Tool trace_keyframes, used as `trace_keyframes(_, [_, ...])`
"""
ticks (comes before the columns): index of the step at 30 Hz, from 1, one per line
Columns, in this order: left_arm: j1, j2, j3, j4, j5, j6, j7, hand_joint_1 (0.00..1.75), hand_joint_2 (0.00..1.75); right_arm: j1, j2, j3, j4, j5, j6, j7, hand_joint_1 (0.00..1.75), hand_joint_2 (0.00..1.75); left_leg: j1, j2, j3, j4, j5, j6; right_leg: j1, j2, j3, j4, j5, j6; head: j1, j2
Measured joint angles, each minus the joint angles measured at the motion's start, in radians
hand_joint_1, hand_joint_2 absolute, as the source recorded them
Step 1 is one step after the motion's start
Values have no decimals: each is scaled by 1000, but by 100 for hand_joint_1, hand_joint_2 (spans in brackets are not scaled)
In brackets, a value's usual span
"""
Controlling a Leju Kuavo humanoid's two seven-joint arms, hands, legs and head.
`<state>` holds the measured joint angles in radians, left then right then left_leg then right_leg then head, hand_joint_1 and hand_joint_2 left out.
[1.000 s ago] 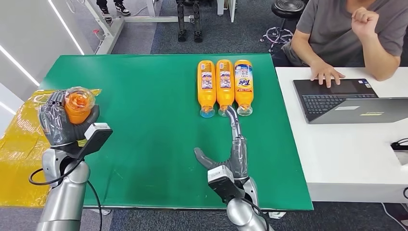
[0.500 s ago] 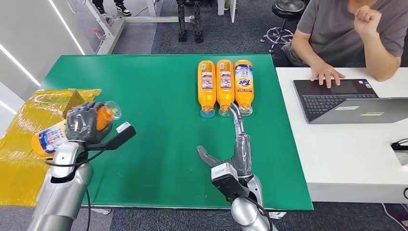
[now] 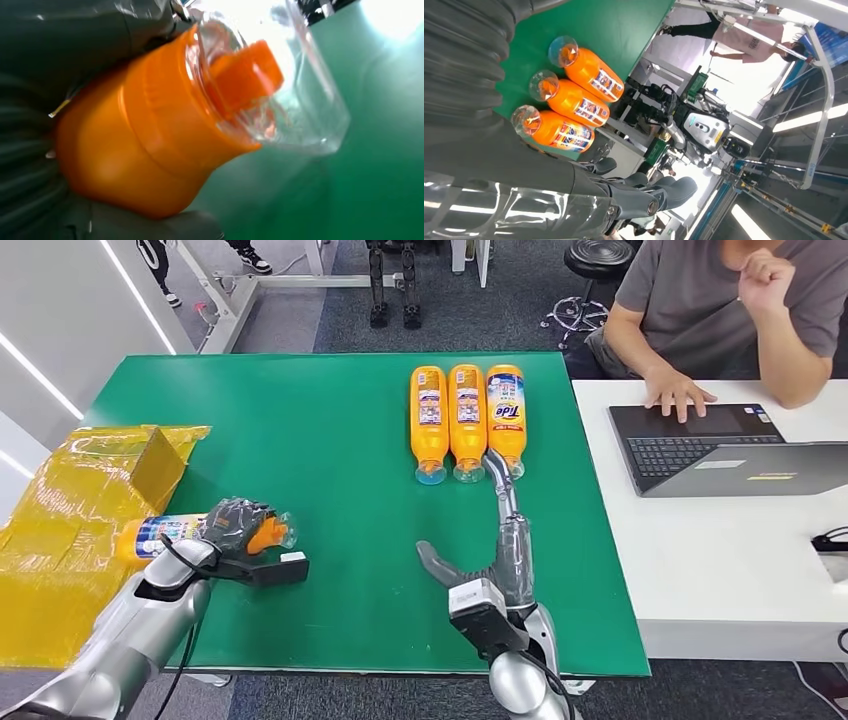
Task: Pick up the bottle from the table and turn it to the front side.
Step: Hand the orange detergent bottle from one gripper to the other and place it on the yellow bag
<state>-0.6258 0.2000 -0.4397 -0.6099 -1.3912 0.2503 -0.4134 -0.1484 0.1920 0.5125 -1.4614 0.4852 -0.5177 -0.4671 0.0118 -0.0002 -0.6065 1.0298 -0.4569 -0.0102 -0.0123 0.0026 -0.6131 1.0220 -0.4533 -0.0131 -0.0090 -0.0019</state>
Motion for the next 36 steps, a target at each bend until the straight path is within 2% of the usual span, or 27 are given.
trace_keyframes(10, [-117,29,-79,161,0,-94,-34,175,175,17,11,-12,-47,29,8,27,0,175,0,2,10,-1,0,-2,0,2,9,1,1,-1,0,0])
trace_keyframes(11, [-120,33,-82,168,0,-91,-24,154,175,19,11,-12,-49,30,11,27,0,175,0,2,11,-2,0,-2,0,2,9,1,1,-1,0,0])
trace_keyframes(14, [-125,43,-87,182,-1,-55,29,23,175,24,11,-14,-56,35,20,25,0,175,0,2,11,-2,0,-3,0,2,9,1,0,-2,0,0])
trace_keyframes(15, [-124,46,-88,186,-3,-43,50,0,175,26,11,-14,-60,37,21,25,0,175,0,1,11,-2,0,-3,0,2,9,1,0,-2,0,0])
trace_keyframes(19, [-123,48,-88,197,-16,-29,129,0,175,34,11,-14,-70,43,22,23,0,175,0,1,11,-2,0,-3,0,1,9,1,0,-2,0,0])
trace_keyframes(24, [-130,54,-88,209,-36,-72,193,0,175,42,11,-14,-69,44,22,18,0,175,0,2,11,-2,0,-3,0,2,9,1,0,-2,0,0])
trace_keyframes(31, [-139,66,-88,220,-42,-106,225,0,175,46,11,-14,-66,40,20,14,0,175,0,1,12,-3,1,-4,0,2,10,1,0,-2,0,0])
trace_keyframes(36, [-129,83,-85,220,-38,-73,240,0,175,46,11,-14,-56,23,18,-3,0,175,0,2,13,-4,1,-4,0,2,10,1,0,-2,0,0])
